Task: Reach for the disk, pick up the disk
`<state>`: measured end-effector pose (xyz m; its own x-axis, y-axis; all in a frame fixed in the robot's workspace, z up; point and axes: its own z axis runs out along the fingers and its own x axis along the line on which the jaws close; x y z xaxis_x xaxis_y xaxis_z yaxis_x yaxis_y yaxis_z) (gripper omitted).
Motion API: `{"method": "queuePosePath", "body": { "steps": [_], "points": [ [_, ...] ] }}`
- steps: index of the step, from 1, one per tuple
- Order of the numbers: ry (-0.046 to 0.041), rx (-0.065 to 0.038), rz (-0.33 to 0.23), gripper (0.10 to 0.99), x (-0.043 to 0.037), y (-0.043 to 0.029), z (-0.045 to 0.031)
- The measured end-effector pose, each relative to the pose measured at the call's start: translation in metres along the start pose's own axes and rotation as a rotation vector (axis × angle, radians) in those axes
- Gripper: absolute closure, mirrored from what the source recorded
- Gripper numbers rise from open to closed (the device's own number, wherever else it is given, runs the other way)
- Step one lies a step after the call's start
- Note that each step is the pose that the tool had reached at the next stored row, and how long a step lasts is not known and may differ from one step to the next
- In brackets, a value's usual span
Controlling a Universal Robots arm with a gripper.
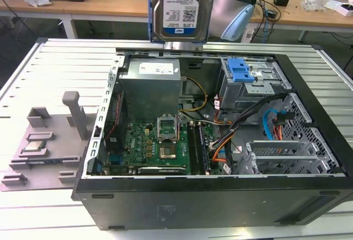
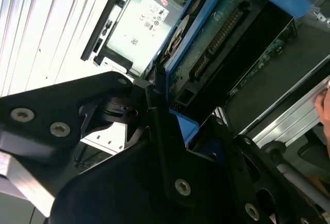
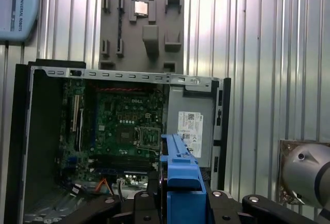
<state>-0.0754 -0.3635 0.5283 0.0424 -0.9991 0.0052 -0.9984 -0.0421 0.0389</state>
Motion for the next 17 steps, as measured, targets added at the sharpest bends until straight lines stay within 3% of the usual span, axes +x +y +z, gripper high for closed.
{"method": "queuePosePath", "body": {
  "steps": [7,12,17],
  "points": [
    [0.0001,0.000,0.000,0.718,0.0013,-0.0307,-0.0012],
    [0.0000,0.000,0.000,0.718,0.0026,-0.0611,-0.0024],
    [0.0000,0.000,0.000,0.718,0.0033,-0.0787,-0.0030]
  ]
}}
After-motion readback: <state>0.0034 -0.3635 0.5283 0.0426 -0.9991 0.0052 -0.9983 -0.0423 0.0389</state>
